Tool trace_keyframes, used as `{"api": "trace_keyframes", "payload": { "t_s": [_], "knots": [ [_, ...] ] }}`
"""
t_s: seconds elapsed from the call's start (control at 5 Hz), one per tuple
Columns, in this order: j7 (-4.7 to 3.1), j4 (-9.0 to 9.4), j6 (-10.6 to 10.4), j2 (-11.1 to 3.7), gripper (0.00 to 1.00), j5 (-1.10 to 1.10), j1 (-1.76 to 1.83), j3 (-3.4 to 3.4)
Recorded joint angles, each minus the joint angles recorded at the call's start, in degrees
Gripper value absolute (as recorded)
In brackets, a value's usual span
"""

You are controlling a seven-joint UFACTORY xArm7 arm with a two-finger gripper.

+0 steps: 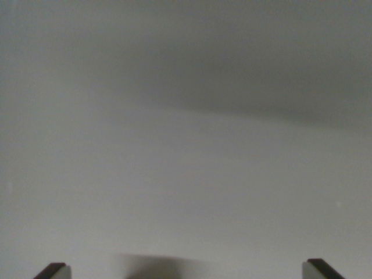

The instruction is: Pick yellow cube

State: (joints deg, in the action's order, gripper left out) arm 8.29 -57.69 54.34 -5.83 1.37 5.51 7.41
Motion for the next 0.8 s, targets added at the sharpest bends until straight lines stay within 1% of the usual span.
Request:
{"api": "trace_keyframes", "payload": {
  "t_s": [0.2, 0.4, 0.6, 0.8],
  "knots": [
    [0.73, 2.29, -2.67, -0.38, 0.00, 0.15, 0.41, 0.39],
    [0.73, 2.29, -2.67, -0.38, 0.00, 0.15, 0.41, 0.39],
    [1.43, 4.50, -5.25, -0.74, 0.00, 0.30, 0.81, 0.77],
    [1.43, 4.50, -5.25, -0.74, 0.00, 0.30, 0.81, 0.77]
  ]
}}
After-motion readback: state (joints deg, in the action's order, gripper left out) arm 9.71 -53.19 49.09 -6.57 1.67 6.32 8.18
